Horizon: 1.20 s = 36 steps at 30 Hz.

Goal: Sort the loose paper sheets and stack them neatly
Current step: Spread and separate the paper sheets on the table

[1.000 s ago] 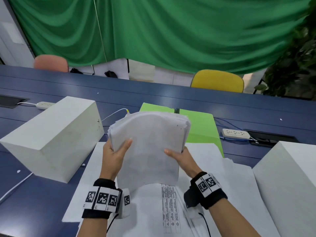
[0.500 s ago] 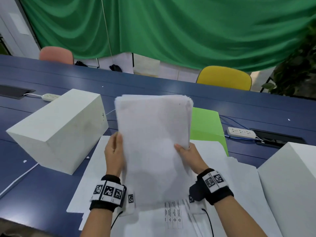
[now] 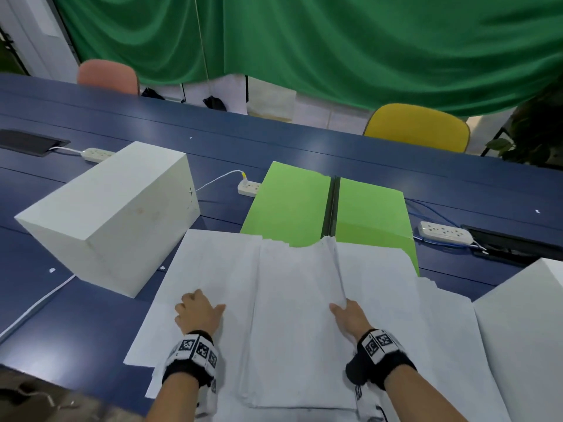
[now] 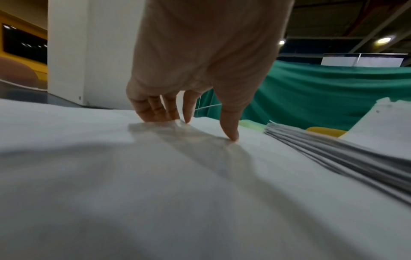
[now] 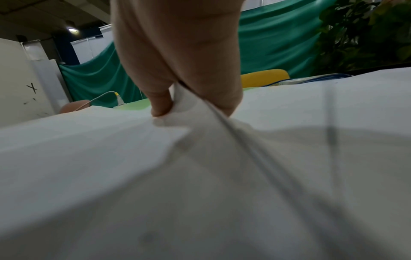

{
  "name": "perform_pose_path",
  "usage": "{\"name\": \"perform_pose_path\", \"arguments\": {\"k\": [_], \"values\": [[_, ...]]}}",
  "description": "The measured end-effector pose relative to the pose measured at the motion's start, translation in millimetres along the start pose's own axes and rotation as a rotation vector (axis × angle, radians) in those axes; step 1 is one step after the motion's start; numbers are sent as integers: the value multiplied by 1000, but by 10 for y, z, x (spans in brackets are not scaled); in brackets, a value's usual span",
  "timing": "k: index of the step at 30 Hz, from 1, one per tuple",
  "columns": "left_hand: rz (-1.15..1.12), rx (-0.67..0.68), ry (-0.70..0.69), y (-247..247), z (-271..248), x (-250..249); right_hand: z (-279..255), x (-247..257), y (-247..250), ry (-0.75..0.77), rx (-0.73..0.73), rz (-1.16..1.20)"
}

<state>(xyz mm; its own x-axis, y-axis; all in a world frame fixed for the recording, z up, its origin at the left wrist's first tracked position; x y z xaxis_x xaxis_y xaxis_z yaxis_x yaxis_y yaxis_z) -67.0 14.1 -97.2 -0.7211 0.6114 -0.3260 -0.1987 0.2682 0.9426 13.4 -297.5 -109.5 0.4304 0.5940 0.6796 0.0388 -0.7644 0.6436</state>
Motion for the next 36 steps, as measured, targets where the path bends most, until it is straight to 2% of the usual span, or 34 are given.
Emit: {"name": "perform_pose_path", "arguments": {"k": [5,12,15,17,18,20,22,27,30,34,36], "values": [[-29,23,44,23,47,23,3,-21,1,-12,5,14],[112,35,79,59,-57,-59,13,-36,10,-20,0,22],[55,2,-32,39,-105,-96,23,-39,4,-17,-5,37],[-120,-34,-156,35,-139,-102,26,-37,4,-16,-7,40],[-239,-18,-169,43,-152,-90,23,-35,6,-16,-5,41],[-408,74,-98,41,-129,-17,18,-37,11,-10,-2,42],[-454,159,-7,23,-76,80,14,-39,17,-3,4,40],[-589,188,150,6,-49,216,-57,81,95,-43,69,94],[-648,221,247,-96,-38,235,-208,270,21,-2,118,146],[-794,284,285,18,-97,46,-451,370,-463,106,209,117],[-817,332,198,81,-131,-33,-492,359,-640,123,226,62]]}}
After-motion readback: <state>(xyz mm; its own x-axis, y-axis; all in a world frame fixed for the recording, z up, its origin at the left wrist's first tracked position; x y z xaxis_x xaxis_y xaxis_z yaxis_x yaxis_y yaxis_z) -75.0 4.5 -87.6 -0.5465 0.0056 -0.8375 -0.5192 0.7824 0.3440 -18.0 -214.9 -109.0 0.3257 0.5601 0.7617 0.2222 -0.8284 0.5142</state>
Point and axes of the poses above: each hand's wrist, its own z-axis towards the middle knuckle, its own y-axis out of the back of the hand, x = y × z, the point moved 3 cm from there along z, towards the middle knuckle, and after that the axes turned 15 degrees about -x, right-handed, at the moved point
